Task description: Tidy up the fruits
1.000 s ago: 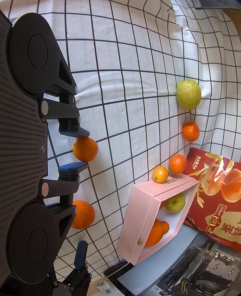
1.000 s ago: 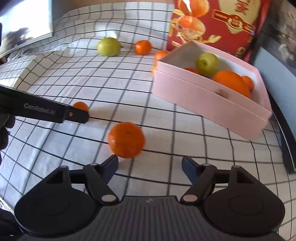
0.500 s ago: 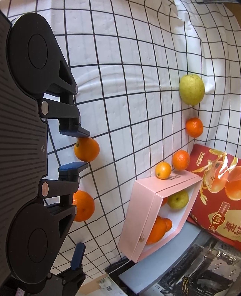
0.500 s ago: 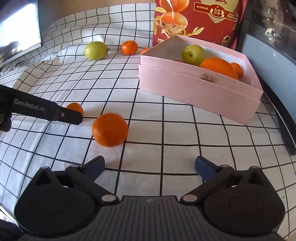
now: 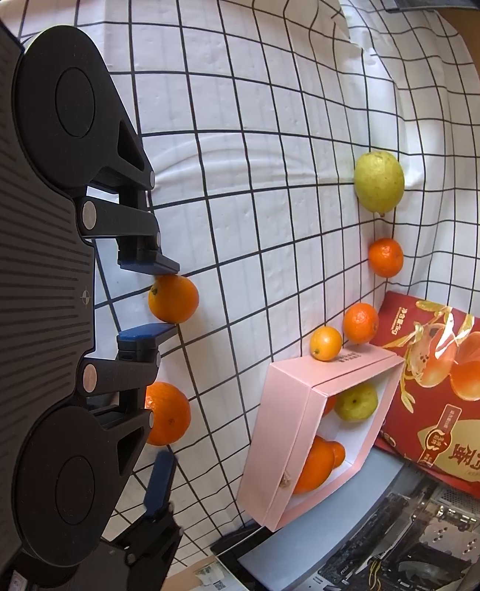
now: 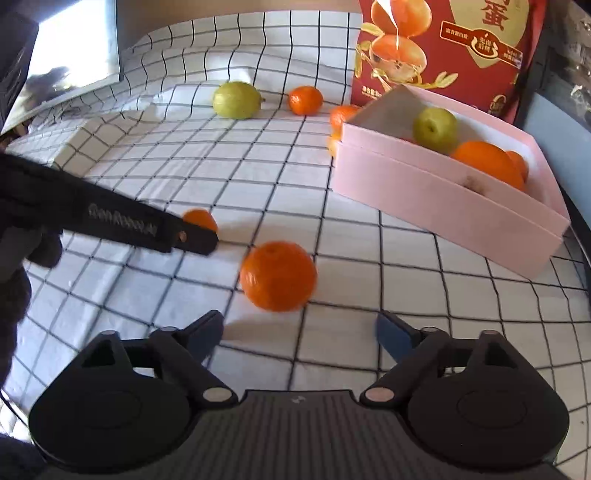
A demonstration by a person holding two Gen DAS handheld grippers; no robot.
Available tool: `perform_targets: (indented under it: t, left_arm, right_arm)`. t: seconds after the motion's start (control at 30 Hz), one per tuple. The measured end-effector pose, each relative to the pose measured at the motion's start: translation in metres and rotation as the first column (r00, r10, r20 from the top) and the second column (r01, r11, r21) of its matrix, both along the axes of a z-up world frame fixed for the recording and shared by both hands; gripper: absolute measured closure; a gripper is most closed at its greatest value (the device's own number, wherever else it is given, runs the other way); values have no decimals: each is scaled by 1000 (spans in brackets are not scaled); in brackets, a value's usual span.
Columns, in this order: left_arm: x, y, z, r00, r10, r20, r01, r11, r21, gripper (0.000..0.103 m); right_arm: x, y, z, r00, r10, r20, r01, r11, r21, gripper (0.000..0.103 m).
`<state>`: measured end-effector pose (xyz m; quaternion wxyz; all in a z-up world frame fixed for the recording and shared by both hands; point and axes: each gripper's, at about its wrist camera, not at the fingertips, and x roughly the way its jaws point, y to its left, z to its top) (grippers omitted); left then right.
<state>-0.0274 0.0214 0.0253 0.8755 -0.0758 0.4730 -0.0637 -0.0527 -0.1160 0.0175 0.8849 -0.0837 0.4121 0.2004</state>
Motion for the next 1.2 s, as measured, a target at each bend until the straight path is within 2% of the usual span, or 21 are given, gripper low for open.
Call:
perform_targets:
  t: [0.07,0.2,0.3,0.4,0.57,0.77,0.83,0.87,0.9,1.2]
  left_arm:
    - [-1,-1,0,1000,-3,5,3,1000,5,70]
    - [-4,-1,-2,1000,-5,20,4,1000,8,70]
    - [-7,-4,-3,998,-25,50,24,999,31,70]
    - [-9,-7,-4,996,-45,75,41,998,53,69]
    - [3,-3,-4,997,-43,56,42,999,21,69]
    - [17,-7,-5,996,-69,52,67,997,35,69]
    - [23,-8,-5,995,-80,53,78,996,43,69]
    - [26,-9,-6,995,-89,55,86,995,48,69]
    - [28,-10,-6,994,-95,59,92,994,51,69]
    - [38,-12,-10,989,-112,93,109,993,37,71]
  right_arm:
    - [4,1,1,1000,-9,8,9,1000,11,30]
    - [4,-1,8,1000,16,11,-16,999,32,58]
    - [-6,0,11,998,44,47,-44,999,-15,61]
    - [-13,-4,10,998,52,44,-51,998,-30,61]
    - [-17,-9,6,999,25,27,-24,999,-29,61]
    - [-18,-9,5,1000,4,26,-4,1000,-25,59]
    - [-17,-9,4,1000,-8,28,8,999,-31,50]
    - [-16,-9,4,1000,-16,27,17,999,-33,39]
    - [-15,-10,3,999,-27,28,28,999,-33,33]
    - [-20,-18,1,994,-94,48,96,994,-47,22]
